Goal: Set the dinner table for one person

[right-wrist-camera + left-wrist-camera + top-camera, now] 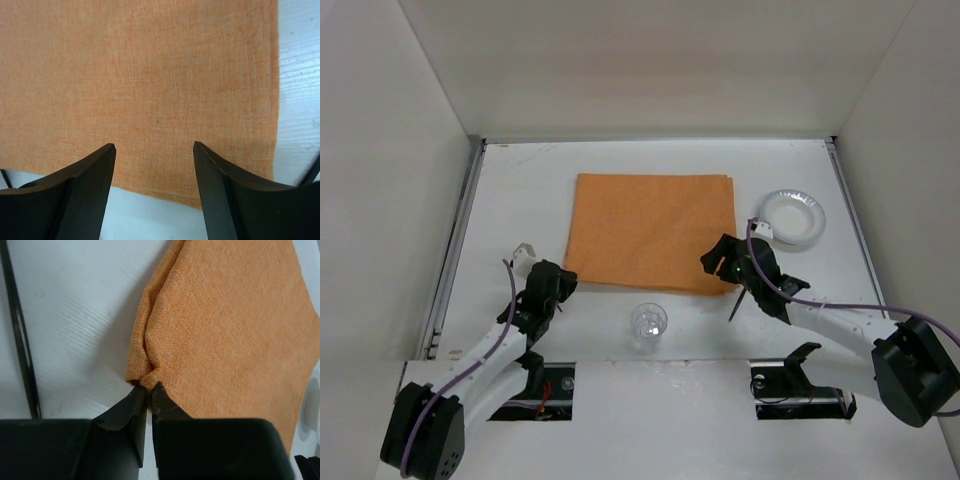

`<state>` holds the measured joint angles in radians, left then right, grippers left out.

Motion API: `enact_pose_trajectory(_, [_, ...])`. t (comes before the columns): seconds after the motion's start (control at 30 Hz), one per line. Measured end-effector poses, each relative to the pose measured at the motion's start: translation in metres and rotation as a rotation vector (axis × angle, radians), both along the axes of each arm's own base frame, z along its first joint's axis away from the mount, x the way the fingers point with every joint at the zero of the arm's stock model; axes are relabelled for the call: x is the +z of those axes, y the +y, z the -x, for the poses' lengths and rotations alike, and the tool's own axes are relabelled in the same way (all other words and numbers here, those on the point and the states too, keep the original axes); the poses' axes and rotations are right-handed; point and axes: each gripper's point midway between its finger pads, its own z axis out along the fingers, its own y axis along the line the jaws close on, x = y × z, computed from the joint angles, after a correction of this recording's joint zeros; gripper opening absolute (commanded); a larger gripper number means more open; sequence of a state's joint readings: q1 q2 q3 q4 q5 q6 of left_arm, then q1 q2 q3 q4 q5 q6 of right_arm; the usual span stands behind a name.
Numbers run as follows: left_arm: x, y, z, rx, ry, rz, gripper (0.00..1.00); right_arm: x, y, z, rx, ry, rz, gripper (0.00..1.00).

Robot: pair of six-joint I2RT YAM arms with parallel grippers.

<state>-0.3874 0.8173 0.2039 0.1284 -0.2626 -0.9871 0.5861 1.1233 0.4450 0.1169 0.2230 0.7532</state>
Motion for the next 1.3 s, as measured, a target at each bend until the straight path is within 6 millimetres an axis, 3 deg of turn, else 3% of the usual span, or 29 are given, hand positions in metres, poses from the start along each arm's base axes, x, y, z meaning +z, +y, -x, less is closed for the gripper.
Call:
enact_pose_trajectory(0.1, [-0.001, 0.004, 0.005, 0.009, 0.013, -0.013, 0.06, 0.005, -0.002, -0.001, -0.011, -0.014, -0.007, 0.7])
enact_pose_trajectory(0.3, [-0.014, 0.009, 0.014, 0.013, 0.068, -0.046, 0.26, 0.012, -0.004, -0.003, -0.02, -0.033, -0.018, 0.69])
enact_pose_trajectory(0.43, [-0.014, 0.011, 0.019, 0.007, 0.074, -0.074, 0.29, 0.013, -0.007, -0.006, -0.033, -0.034, -0.017, 0.61])
enact_pose_trajectory(0.53, [-0.006, 0.016, 0.021, 0.016, 0.046, -0.118, 0.32, 0.011, -0.007, -0.008, -0.036, -0.027, -0.012, 0.49])
enact_pose_trajectory(0.67, [0.015, 0.019, 0.018, 0.021, -0.033, -0.171, 0.36, 0.007, -0.006, -0.009, -0.039, -0.02, -0.012, 0.25])
enact_pose_trajectory(0.77, [0.029, 0.019, 0.014, 0.019, -0.09, -0.198, 0.37, 0.009, -0.006, -0.009, -0.044, -0.029, -0.022, 0.2])
enact_pose_trajectory(0.9, [0.044, 0.013, -0.001, 0.009, -0.133, -0.223, 0.38, 0.026, -0.011, -0.01, -0.058, -0.073, -0.051, 0.23])
enact_pose_trajectory(1.07, [0.041, -0.006, -0.018, -0.046, -0.137, -0.232, 0.38, 0.064, -0.035, -0.024, -0.141, -0.162, -0.105, 0.49])
enact_pose_trajectory(1.17, [0.037, -0.015, -0.024, -0.08, -0.14, -0.226, 0.38, 0.092, -0.056, -0.04, -0.22, -0.221, -0.135, 0.6])
enact_pose_trajectory(1.3, [0.04, -0.02, -0.033, -0.091, -0.165, -0.205, 0.38, 0.113, -0.102, -0.062, -0.373, -0.264, -0.167, 0.64])
